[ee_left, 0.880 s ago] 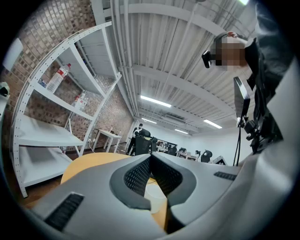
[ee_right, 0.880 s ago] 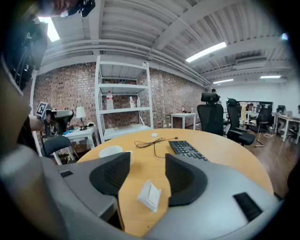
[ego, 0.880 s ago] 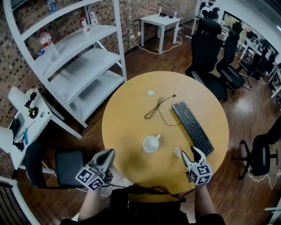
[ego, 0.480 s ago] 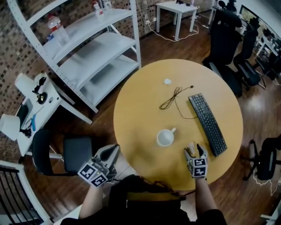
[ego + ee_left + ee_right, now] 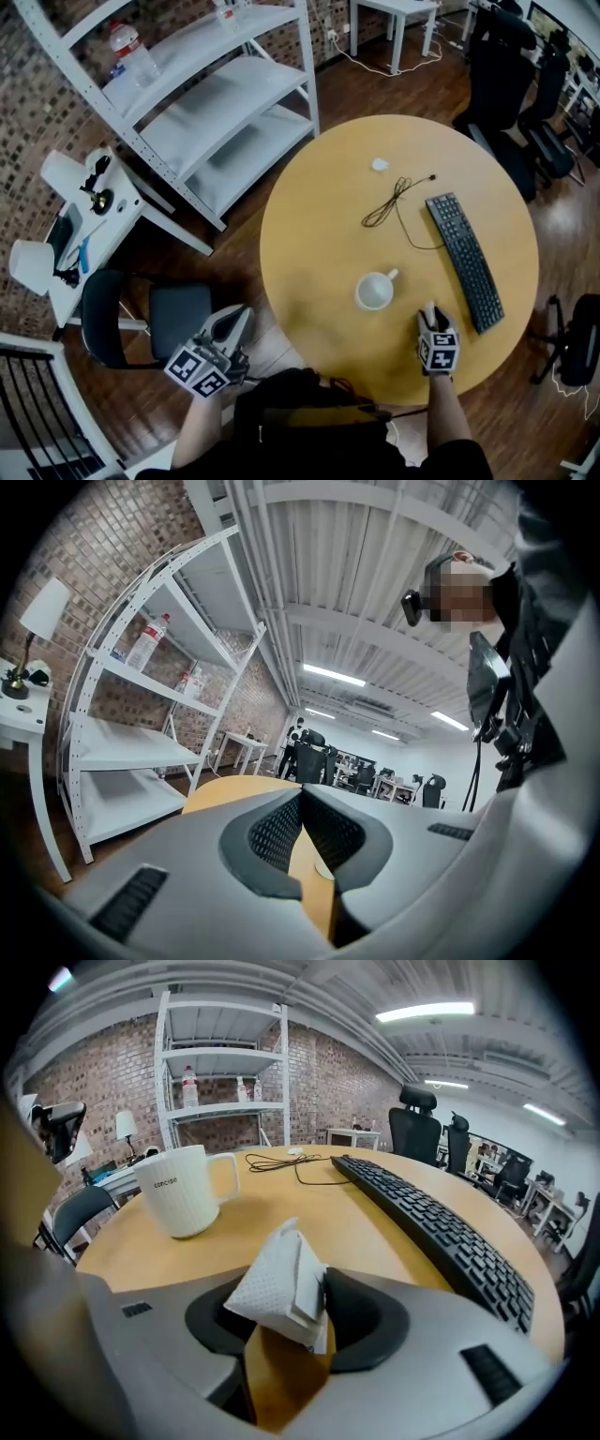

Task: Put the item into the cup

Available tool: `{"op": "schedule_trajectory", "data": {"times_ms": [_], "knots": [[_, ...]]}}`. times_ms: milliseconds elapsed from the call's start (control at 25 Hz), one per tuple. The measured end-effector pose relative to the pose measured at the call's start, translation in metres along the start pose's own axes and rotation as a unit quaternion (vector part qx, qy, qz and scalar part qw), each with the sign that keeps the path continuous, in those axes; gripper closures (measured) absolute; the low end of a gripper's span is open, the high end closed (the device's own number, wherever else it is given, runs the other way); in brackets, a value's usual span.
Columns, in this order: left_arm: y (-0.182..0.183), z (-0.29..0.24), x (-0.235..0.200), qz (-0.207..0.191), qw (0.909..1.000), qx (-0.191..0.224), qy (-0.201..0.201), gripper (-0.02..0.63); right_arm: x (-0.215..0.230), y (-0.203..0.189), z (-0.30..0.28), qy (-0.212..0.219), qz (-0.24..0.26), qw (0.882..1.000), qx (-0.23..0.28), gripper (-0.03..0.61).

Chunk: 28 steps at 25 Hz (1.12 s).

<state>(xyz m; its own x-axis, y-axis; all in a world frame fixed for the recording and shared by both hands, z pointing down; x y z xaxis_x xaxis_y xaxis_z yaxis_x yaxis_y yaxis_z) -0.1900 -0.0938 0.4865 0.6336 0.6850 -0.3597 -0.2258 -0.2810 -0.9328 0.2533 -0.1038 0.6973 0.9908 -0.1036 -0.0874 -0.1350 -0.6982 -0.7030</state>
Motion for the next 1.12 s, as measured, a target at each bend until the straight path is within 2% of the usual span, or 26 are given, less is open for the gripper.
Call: {"op": "schedule_trajectory", "data": {"times_ms": [120,240,400,560,800,960,1120], "knots": [[-0.002,0.001,0.0,0.0,1.0,-0.007,-0.002,0.618,0.004,0.0,0.002,-0.002,-0.015,1.0,0.002,0.464],[-0.002,-0.003,0.002,-0.001,0.9999,-0.006,-0.01,0.618,0.006,0.004,0.007,0.0,-0.022,1.0,0.009,0.482],[0.0,-0.014,0.008,-0.003,0.9995,0.0,-0.031,0.618,0.003,0.03,0.027,0.011,-0.023,0.998,0.052,0.485],[-0.001,-0.018,0.008,-0.002,0.999,0.007,-0.045,0.618,-0.013,0.076,0.059,0.044,-0.033,0.992,0.112,0.485],[0.003,-0.015,-0.001,-0.005,0.998,0.027,-0.057,0.618,-0.051,0.139,0.093,0.092,-0.006,0.98,0.176,0.485],[0.007,-0.003,-0.014,-0.009,0.9979,0.037,-0.052,0.618,-0.08,0.159,0.097,0.124,-0.004,0.974,0.189,0.485],[0.013,0.01,-0.03,-0.014,0.9979,0.044,-0.046,0.618,-0.107,0.162,0.085,0.145,-0.004,0.975,0.171,0.485]]}}
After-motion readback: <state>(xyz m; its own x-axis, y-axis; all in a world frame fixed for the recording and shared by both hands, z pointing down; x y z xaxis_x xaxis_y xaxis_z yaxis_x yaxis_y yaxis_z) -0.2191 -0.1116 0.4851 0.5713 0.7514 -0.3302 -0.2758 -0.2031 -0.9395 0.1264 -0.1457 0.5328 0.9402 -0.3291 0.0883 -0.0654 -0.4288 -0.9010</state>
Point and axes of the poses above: the fingertips, and each gripper's own axes: z backward along the fingers, x to its right, y out of its top, the point moved 3 cm from there along z, backward along the fingers, and after that the axes turned 6 degrees about -y, right-handed, at the moved point
